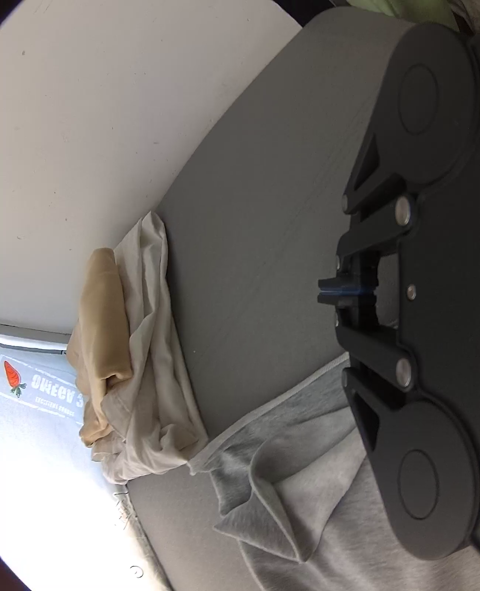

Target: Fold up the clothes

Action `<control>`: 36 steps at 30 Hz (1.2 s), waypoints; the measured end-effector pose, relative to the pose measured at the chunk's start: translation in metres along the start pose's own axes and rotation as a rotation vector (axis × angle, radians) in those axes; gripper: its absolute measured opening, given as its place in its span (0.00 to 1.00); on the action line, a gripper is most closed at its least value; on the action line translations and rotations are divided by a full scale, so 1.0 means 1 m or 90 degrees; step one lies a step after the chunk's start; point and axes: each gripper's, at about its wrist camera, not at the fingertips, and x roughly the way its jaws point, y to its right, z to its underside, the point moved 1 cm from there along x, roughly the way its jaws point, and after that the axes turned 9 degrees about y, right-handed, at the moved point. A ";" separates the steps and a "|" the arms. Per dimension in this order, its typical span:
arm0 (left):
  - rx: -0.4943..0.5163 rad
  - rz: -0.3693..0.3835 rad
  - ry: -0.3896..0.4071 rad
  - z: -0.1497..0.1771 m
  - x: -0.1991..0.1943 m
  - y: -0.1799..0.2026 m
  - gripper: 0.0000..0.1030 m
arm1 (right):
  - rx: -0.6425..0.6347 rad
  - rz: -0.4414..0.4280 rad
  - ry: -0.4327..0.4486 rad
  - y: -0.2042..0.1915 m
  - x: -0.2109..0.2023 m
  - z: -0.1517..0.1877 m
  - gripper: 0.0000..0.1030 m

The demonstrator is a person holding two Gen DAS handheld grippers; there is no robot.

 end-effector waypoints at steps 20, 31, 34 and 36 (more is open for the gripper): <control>-0.006 -0.020 -0.005 -0.003 0.006 -0.004 0.92 | 0.051 -0.233 0.001 -0.131 -0.024 -0.020 0.44; 0.009 -0.026 -0.004 -0.004 0.006 -0.003 0.94 | 0.028 -0.069 0.102 -0.081 0.029 -0.105 0.01; 0.019 -0.028 -0.002 -0.004 0.006 -0.001 0.94 | 0.001 -0.072 0.104 -0.087 0.037 -0.108 0.01; 0.023 -0.031 -0.008 -0.006 0.006 0.000 0.94 | -0.015 -0.065 0.082 -0.095 0.043 -0.101 0.06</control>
